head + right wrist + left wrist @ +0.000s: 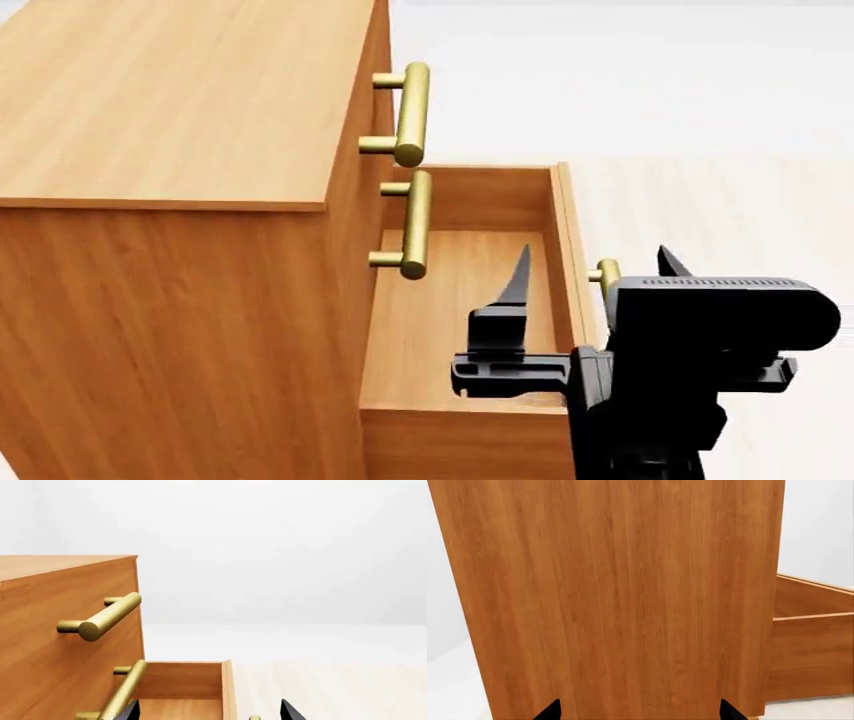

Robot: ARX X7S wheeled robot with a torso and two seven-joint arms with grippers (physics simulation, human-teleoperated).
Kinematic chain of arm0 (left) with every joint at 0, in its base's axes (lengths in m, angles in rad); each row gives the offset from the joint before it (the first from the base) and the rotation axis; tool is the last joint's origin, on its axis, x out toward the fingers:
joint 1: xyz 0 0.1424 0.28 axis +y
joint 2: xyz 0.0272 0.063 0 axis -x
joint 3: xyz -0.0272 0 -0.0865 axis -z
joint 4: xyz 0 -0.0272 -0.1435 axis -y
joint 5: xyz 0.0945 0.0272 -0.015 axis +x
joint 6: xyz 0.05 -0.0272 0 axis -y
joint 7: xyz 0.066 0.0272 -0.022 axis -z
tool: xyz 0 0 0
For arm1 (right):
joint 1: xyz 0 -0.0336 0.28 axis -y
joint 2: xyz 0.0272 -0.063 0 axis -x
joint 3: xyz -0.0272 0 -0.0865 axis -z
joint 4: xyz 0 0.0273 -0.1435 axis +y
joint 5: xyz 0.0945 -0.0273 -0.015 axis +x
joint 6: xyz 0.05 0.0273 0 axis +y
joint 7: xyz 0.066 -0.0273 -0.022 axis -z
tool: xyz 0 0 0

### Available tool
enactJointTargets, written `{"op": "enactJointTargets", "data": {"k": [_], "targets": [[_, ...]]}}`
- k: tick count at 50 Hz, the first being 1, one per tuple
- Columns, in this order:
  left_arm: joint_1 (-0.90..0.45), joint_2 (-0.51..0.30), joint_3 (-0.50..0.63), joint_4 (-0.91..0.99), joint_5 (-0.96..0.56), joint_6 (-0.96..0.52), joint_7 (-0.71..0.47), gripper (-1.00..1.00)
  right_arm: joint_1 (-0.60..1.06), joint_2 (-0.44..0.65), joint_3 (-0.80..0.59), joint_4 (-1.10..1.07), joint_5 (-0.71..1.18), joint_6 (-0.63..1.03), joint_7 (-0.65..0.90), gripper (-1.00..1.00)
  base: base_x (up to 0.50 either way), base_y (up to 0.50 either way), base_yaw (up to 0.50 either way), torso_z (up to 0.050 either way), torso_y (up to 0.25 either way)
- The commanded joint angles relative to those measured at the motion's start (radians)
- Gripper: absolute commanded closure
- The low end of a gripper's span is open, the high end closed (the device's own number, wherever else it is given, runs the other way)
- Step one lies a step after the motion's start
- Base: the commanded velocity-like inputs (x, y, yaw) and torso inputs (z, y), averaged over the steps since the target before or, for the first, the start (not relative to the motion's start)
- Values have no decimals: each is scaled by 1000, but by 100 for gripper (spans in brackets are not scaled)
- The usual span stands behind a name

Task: Put the bowl in the bottom drawer of the cabinet and close it.

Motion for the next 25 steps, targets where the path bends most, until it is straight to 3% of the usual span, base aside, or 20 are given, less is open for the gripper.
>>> {"op": "enactJointTargets", "data": {"k": [1,25], "targets": [[-3,-10,10,-1,-5,2,-10,-100,88,18,-47,165,-27,29,-3,-100,0,0,0,0,0],[-8,-27,28,-9,-9,9,-29,-100,276,15,-109,491,-46,163,-3,-100,0,0,0,0,0]]}}
